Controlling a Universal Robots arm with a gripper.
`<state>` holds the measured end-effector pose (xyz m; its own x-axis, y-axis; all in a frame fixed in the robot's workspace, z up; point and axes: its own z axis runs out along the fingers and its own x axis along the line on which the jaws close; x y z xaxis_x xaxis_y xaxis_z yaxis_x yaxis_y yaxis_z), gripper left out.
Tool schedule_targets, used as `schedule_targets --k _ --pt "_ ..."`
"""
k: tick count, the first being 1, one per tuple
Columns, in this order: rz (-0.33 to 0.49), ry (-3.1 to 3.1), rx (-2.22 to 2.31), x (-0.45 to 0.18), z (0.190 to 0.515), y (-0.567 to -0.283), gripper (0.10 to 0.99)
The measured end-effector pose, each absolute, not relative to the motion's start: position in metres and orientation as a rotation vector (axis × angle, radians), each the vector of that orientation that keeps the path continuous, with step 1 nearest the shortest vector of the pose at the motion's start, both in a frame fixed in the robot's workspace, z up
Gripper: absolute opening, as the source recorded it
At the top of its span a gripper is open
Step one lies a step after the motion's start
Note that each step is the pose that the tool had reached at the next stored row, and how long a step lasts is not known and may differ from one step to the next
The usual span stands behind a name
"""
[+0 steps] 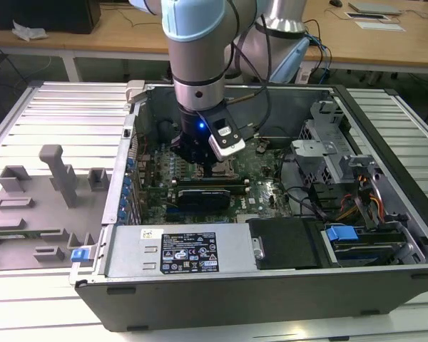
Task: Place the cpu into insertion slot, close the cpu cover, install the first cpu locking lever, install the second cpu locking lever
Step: 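Install the second cpu locking lever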
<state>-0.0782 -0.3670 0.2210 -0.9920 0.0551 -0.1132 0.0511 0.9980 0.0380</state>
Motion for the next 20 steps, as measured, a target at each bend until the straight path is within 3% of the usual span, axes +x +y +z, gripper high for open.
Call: schedule_targets --k 6,20 --pt "0.12 3.011 0.084 -0.091 0.216 -0.372 0.106" --pt "0.181 3.004 0.085 -0.102 0.202 -0.376 0.106"
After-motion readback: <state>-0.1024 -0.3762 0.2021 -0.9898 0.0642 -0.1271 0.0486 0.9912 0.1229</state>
